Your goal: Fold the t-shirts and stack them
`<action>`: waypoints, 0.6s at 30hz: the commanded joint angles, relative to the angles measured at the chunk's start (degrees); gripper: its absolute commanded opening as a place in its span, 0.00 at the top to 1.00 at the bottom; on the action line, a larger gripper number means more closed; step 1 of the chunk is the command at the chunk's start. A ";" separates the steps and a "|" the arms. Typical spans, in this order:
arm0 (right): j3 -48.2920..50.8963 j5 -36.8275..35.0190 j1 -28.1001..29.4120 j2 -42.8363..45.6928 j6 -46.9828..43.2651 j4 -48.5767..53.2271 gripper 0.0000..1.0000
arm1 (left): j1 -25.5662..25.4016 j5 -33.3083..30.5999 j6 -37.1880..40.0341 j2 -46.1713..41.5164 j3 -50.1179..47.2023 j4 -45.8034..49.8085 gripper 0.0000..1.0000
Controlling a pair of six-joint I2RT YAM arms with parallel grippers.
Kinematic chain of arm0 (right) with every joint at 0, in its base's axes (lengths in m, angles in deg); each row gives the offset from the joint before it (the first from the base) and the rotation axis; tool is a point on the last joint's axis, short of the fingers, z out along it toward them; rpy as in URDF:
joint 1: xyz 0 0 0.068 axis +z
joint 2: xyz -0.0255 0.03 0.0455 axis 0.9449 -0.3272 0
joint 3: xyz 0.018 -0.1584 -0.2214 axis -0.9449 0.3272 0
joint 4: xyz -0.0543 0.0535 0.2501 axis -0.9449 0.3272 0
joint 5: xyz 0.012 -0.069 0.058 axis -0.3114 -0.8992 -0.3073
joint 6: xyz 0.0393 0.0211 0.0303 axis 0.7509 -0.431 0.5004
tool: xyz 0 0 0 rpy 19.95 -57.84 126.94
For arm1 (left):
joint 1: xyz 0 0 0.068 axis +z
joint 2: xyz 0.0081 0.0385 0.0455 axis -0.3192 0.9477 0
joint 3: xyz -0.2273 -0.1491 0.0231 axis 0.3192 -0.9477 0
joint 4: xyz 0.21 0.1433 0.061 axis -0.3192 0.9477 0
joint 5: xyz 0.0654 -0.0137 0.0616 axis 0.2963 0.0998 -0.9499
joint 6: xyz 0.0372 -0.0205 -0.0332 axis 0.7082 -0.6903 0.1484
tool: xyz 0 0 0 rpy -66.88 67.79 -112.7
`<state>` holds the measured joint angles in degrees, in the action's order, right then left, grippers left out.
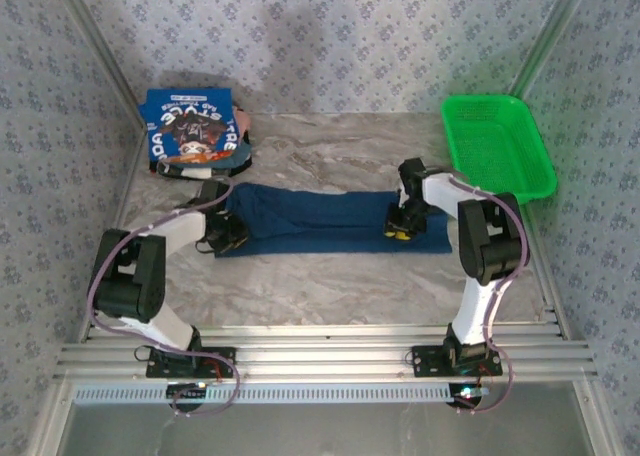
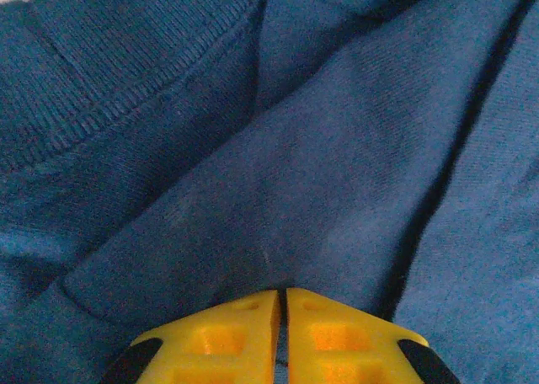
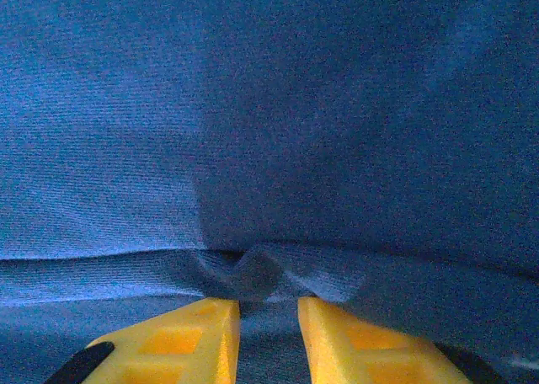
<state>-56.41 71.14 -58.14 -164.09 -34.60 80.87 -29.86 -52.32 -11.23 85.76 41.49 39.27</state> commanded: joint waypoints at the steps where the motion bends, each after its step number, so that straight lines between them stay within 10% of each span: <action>1: 4.56 -3.22 1.16 0.57 3.26 4.47 0.69 | 0.70 -5.74 -0.61 -1.60 -3.23 10.28 0.88; 18: -2.82 -1.63 5.91 12.08 -3.22 9.06 0.25 | -6.75 2.06 -17.20 -17.74 -3.08 7.52 0.64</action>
<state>-58.90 67.80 -52.83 -155.07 -34.62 89.46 -35.39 -53.24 -23.07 67.94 39.30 48.85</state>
